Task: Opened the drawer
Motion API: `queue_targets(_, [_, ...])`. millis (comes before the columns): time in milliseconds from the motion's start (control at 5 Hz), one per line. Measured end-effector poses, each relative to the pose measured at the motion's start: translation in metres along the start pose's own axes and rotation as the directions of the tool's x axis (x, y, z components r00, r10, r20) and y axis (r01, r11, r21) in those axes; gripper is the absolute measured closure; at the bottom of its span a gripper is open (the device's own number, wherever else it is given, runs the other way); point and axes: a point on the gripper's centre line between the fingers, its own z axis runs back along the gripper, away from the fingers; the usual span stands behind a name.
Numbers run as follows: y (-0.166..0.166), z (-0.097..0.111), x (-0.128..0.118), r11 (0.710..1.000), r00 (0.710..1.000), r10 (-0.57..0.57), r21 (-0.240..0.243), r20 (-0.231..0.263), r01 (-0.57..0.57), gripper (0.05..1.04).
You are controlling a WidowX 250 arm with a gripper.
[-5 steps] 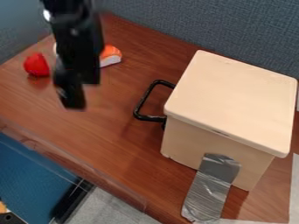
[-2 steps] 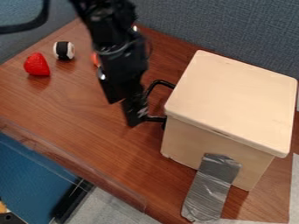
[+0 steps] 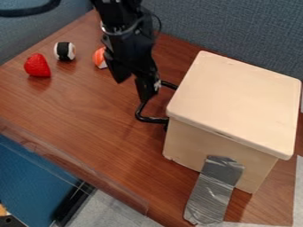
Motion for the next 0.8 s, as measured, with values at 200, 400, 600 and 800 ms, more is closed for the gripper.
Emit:
queue_targets(200, [0.007, -0.004, 0.005, 1.000, 1.000, 0.024, -0.011, 0.010, -0.024, 0.083])
queue_targets(400, [0.008, -0.009, 0.007, 0.999, 0.999, 0.032, -0.011, 0.018, -0.031, 0.083])
queue_targets(600, [0.008, -0.017, 0.007, 0.998, 0.998, 0.057, -0.014, 0.013, -0.057, 0.083])
queue_targets(800, [0.004, -0.027, 0.010, 0.998, 0.998, 0.056, -0.004, 0.009, -0.056, 0.083])
